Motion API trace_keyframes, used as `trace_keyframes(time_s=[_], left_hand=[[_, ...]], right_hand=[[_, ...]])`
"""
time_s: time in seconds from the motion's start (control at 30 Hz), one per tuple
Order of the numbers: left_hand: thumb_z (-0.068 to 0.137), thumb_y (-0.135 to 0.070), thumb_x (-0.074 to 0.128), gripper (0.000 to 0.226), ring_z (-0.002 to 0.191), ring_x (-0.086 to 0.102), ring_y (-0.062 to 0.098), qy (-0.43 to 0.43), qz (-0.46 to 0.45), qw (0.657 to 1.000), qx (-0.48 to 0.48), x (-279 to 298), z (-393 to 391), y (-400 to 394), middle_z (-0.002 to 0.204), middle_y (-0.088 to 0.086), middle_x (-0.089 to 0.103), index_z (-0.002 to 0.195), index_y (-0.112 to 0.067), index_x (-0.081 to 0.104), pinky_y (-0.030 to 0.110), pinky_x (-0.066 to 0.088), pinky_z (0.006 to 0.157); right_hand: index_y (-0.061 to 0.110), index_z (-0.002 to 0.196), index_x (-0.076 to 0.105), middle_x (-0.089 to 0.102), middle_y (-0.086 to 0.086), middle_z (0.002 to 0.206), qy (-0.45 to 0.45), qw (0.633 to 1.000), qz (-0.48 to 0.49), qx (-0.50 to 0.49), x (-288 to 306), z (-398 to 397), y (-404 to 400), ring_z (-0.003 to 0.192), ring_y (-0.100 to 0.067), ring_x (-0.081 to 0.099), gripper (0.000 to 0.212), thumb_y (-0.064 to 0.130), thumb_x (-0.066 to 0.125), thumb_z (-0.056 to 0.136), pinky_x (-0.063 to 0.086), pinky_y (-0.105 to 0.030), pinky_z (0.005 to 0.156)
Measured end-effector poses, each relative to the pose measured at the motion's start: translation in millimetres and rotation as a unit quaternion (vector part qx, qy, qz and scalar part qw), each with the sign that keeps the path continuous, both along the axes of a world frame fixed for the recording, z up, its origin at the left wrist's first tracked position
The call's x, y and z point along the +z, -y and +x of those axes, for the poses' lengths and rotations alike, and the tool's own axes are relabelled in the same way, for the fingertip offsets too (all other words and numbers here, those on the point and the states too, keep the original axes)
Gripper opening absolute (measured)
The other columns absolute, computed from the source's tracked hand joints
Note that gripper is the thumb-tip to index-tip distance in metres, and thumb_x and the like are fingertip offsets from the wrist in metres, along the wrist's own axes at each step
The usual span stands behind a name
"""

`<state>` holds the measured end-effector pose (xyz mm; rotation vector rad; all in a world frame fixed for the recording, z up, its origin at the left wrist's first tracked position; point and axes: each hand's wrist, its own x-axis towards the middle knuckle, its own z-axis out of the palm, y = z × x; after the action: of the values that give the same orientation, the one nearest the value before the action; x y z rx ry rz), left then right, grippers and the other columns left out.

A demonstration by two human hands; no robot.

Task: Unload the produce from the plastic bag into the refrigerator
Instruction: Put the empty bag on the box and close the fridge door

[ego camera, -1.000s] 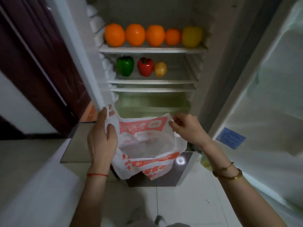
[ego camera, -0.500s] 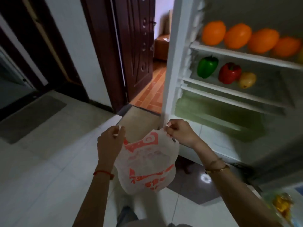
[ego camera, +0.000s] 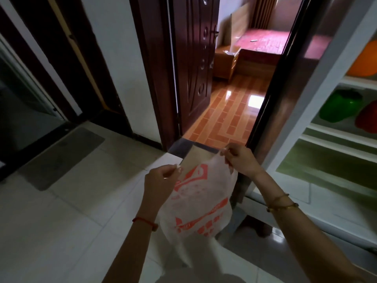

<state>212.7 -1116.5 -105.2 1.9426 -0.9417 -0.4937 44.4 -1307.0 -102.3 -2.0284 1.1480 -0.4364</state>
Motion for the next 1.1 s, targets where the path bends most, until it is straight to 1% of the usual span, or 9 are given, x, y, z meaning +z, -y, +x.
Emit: trace_keyframes(time_s=[0.1, 0.27, 0.4, 0.53, 0.6, 0.73, 0.93, 1.03, 1.1], left_hand=[[0.091, -0.026, 0.066, 0.019, 0.076, 0.060, -0.009, 0.002, -0.002, 1.000, -0.025, -2.4, 20.4, 16.6, 0.084, -0.018, 0.067, 0.104, -0.016, 0.076, 0.006, 0.046, 0.070], [0.092, -0.030, 0.064, 0.027, 0.074, 0.058, -0.008, -0.026, 0.046, 0.993, -0.102, -18.9, 36.0, 57.3, 0.092, -0.006, 0.070, 0.113, -0.014, 0.071, 0.002, 0.043, 0.057], [0.089, -0.034, 0.068, 0.033, 0.079, 0.066, 0.000, -0.067, 0.074, 0.989, -0.113, -42.1, 35.7, 95.6, 0.092, -0.002, 0.073, 0.113, -0.012, 0.072, 0.005, 0.047, 0.060], [0.086, -0.027, 0.073, 0.028, 0.079, 0.065, 0.006, -0.101, 0.063, 0.988, -0.094, -63.1, 26.4, 129.9, 0.092, -0.001, 0.071, 0.105, -0.006, 0.074, 0.002, 0.047, 0.065], [0.086, -0.028, 0.073, 0.025, 0.082, 0.063, 0.008, -0.118, 0.081, 0.984, -0.102, -76.9, 19.7, 145.4, 0.093, -0.002, 0.070, 0.101, -0.009, 0.075, 0.009, 0.049, 0.070], [0.087, -0.030, 0.070, 0.027, 0.094, 0.065, 0.017, -0.165, 0.123, 0.971, -0.121, -105.2, 6.8, 170.6, 0.099, 0.003, 0.069, 0.101, -0.008, 0.073, 0.030, 0.055, 0.086], [0.093, -0.025, 0.063, 0.030, 0.095, 0.058, 0.014, -0.238, 0.179, 0.942, -0.156, -134.0, -6.9, 192.6, 0.103, -0.001, 0.062, 0.117, -0.007, 0.068, 0.022, 0.049, 0.082], [0.091, -0.017, 0.063, 0.023, 0.094, 0.063, 0.026, -0.288, 0.222, 0.914, -0.180, -154.3, -11.9, 200.8, 0.109, 0.009, 0.068, 0.113, -0.009, 0.069, 0.044, 0.053, 0.094], [0.092, -0.012, 0.061, 0.016, 0.094, 0.060, 0.029, -0.292, 0.233, 0.902, -0.215, -180.6, -17.9, 207.6, 0.103, 0.013, 0.065, 0.106, -0.011, 0.068, 0.050, 0.050, 0.098]], right_hand=[[0.010, 0.098, 0.065, 0.066, -0.005, 0.081, -0.028, 0.999, -0.030, -0.016, -1.7, 16.8, 20.4, 0.072, -0.019, 0.065, 0.019, 0.021, 0.049, 0.100, 0.057, -0.038, 0.075], [0.009, 0.106, 0.063, 0.067, -0.012, 0.104, -0.125, 0.986, -0.113, -0.020, -17.2, 36.2, 56.9, 0.093, -0.031, 0.064, 0.022, 0.021, 0.046, 0.098, 0.054, -0.049, 0.085], [0.007, 0.110, 0.060, 0.066, -0.014, 0.109, -0.215, 0.965, -0.149, -0.030, -30.6, 55.5, 81.3, 0.098, -0.034, 0.063, 0.022, 0.017, 0.044, 0.099, 0.051, -0.040, 0.087], [0.006, 0.114, 0.054, 0.060, -0.014, 0.117, -0.310, 0.937, -0.154, -0.050, -50.3, 66.8, 104.6, 0.111, -0.035, 0.056, 0.021, 0.013, 0.047, 0.095, 0.041, -0.042, 0.094], [0.005, 0.118, 0.053, 0.057, -0.015, 0.122, -0.339, 0.929, -0.133, -0.069, -61.9, 69.8, 113.9, 0.117, -0.035, 0.051, 0.027, 0.013, 0.051, 0.092, 0.041, -0.043, 0.097], [0.005, 0.125, 0.050, 0.055, -0.014, 0.127, -0.330, 0.931, -0.095, -0.120, -91.4, 69.5, 125.3, 0.119, -0.032, 0.048, 0.036, 0.009, 0.053, 0.090, 0.045, -0.040, 0.099], [0.002, 0.130, 0.048, 0.053, -0.016, 0.128, -0.253, 0.949, -0.026, -0.186, -126.6, 55.3, 133.2, 0.117, -0.032, 0.049, 0.039, 0.010, 0.046, 0.092, 0.042, -0.038, 0.099], [0.002, 0.130, 0.048, 0.049, -0.019, 0.130, -0.225, 0.949, 0.031, -0.219, -128.3, 48.6, 129.6, 0.121, -0.036, 0.046, 0.040, 0.008, 0.050, 0.090, 0.041, -0.038, 0.093], [0.000, 0.130, 0.044, 0.044, -0.020, 0.134, -0.246, 0.943, 0.037, -0.222, -131.5, 44.9, 130.1, 0.124, -0.036, 0.042, 0.044, 0.001, 0.048, 0.086, 0.040, -0.041, 0.101]])
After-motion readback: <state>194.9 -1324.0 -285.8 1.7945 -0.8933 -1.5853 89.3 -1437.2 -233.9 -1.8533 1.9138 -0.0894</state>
